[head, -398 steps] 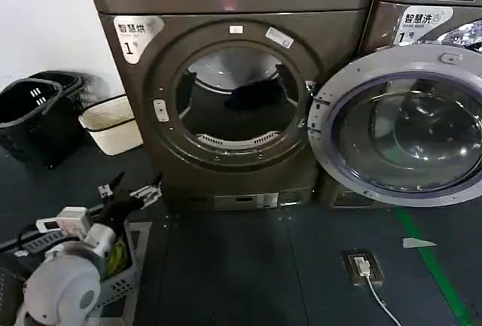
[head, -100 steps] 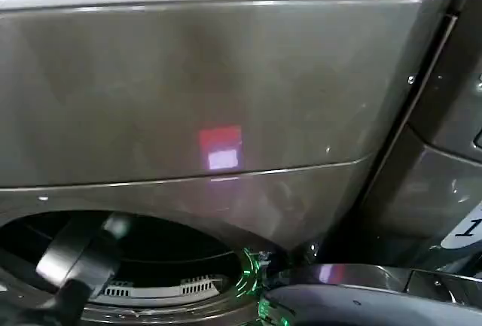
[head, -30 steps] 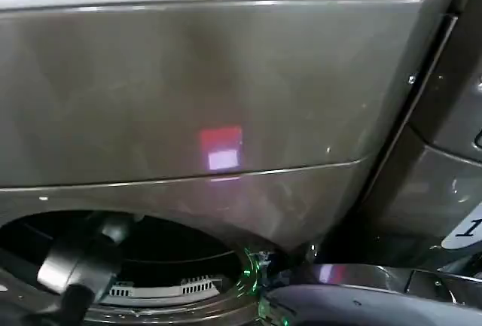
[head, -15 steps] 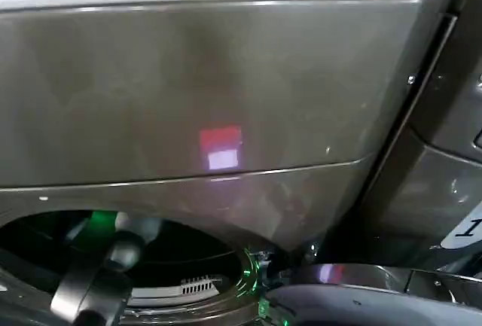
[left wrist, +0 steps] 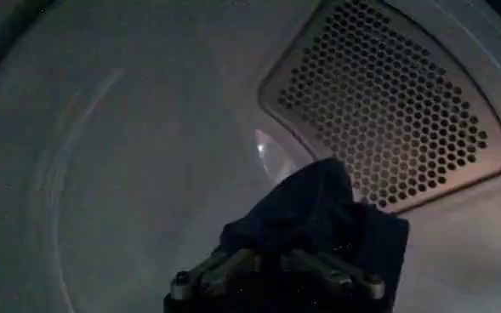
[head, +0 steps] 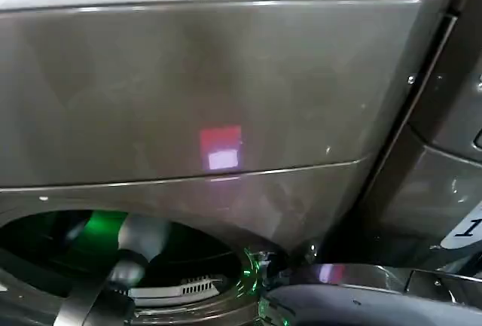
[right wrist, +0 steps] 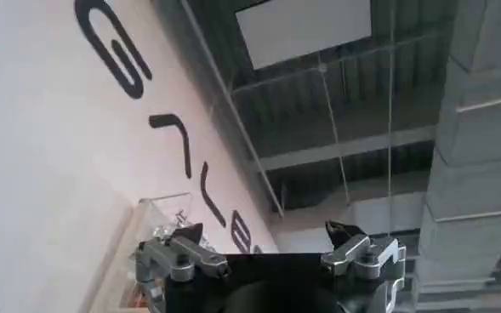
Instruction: Grasp the clothes from the dryer.
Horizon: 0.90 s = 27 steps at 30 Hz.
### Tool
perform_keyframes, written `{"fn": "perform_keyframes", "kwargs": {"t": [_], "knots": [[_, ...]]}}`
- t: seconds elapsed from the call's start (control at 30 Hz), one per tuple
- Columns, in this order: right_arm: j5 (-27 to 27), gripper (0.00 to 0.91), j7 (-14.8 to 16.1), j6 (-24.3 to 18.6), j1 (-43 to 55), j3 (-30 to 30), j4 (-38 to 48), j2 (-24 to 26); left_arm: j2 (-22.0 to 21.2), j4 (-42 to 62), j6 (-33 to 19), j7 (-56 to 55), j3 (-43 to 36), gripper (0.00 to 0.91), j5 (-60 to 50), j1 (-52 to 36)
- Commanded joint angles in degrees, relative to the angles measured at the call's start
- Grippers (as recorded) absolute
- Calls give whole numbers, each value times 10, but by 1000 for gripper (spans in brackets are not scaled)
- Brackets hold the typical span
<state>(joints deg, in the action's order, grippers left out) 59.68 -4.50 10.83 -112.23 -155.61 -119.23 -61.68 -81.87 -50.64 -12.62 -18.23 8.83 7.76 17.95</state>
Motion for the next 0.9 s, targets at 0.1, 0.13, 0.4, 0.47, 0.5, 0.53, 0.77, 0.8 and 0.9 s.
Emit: {"fn": "perform_keyframes", "kwargs": {"t": [0.1, 0.13, 0.4, 0.47, 0.5, 0.53, 0.77, 0.8, 0.9], "knots": [[5, 907, -2, -4, -1, -2, 0, -1, -2, -15, -3, -17, 0, 0, 3, 9], [5, 907, -2, -4, -1, -3, 1, -1, -2, -16, -3, -17, 0, 0, 3, 10], [13, 907, -3, 3, -1, -10, 0, 0, 0, -21, -3, -17, 1, 0, 4, 11], [13, 907, -3, 5, -2, -11, 0, -1, 1, -22, -3, -17, 2, 0, 5, 12], [13, 907, -2, 5, -1, -11, 0, -1, 1, -23, -3, -17, 2, 0, 4, 13], [13, 907, -2, 6, -2, -12, 0, -2, 2, -24, -3, -17, 1, 0, 5, 14], [13, 907, -1, 11, -5, -17, 0, -1, 1, -26, -3, -16, 2, 0, 8, 13], [13, 907, 0, 11, -5, -17, 0, -1, 2, -26, -3, -15, 2, 0, 8, 13], [13, 907, 1, 13, -5, -18, 0, -1, 2, -27, -3, -15, 2, 0, 9, 12]]}}
